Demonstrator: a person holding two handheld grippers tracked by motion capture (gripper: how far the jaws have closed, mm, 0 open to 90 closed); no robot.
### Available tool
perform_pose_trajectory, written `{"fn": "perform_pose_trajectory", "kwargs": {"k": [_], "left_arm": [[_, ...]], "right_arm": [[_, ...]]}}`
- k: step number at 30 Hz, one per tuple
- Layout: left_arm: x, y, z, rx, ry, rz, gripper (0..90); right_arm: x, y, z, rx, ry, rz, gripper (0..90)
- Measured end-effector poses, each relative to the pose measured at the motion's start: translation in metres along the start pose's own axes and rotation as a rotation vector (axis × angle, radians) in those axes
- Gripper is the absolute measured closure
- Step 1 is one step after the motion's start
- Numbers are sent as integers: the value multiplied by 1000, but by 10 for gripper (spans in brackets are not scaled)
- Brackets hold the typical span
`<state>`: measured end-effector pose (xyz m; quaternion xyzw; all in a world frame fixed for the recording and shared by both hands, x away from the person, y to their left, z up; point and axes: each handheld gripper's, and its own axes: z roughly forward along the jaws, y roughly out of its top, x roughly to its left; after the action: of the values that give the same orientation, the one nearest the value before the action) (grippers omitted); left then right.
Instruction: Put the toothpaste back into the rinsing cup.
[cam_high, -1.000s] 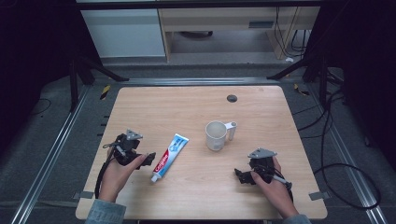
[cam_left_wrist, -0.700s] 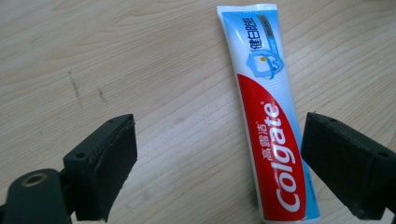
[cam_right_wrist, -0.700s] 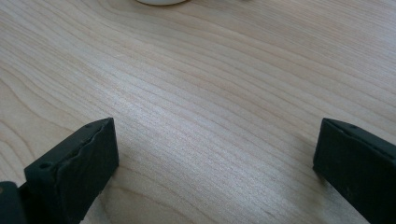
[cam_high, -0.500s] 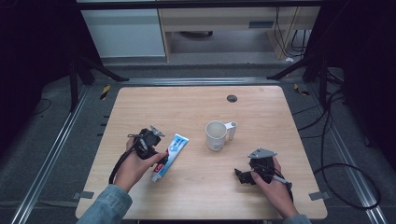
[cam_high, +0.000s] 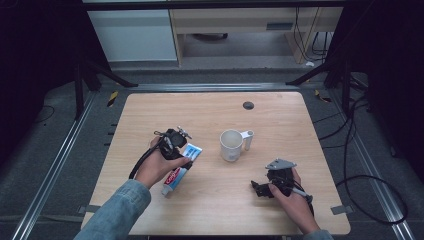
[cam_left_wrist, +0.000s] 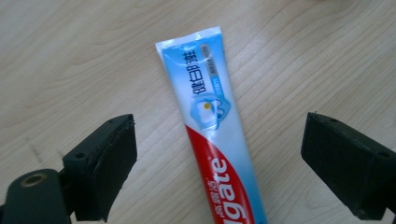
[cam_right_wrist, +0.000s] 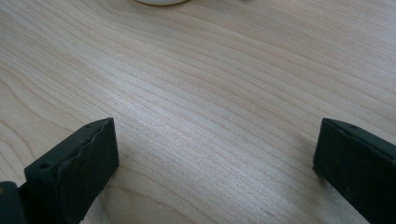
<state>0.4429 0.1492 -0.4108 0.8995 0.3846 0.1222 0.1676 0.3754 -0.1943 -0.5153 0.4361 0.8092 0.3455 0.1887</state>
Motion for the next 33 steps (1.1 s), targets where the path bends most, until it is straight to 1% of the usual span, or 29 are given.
{"fn": "perform_pose_trajectory", "kwargs": {"k": [4,7,8,10,13,15,18,21,22,23,26,28,31,33], "left_arm": [[5,3,8,26,-2,-16,106],[9,4,16,38,-38,-44,124],[9,5,18,40,-43,-49,132],[8,5,23,62,-37,-45,152],[5,7,32,101,-39,-33,188],[5,9,37,115,-36,-31,209],[6,12,44,132,-34,-47,240],[10,13,50,161,-27,-64,270],[12,13,52,175,-34,-73,276],[13,13,54,179,-46,-90,290],[15,15,58,186,-61,-104,298],[14,17,59,185,-65,-104,311],[13,18,62,205,-56,-87,327],[13,19,65,214,-56,-89,334]], "right_arm": [[0,0,0,-1,0,0,3],[0,0,0,0,0,1,3],[0,0,0,0,0,0,3],[0,0,0,0,0,0,3],[0,0,0,-1,0,0,3],[0,0,0,-1,0,0,3],[0,0,0,0,0,0,4],[0,0,0,0,0,0,4],[0,0,0,0,0,0,4],[0,0,0,0,0,0,4],[0,0,0,0,-1,-2,4],[0,0,0,0,-1,-2,4],[0,0,0,1,-2,-2,4],[0,0,0,0,-1,-2,4]]}}
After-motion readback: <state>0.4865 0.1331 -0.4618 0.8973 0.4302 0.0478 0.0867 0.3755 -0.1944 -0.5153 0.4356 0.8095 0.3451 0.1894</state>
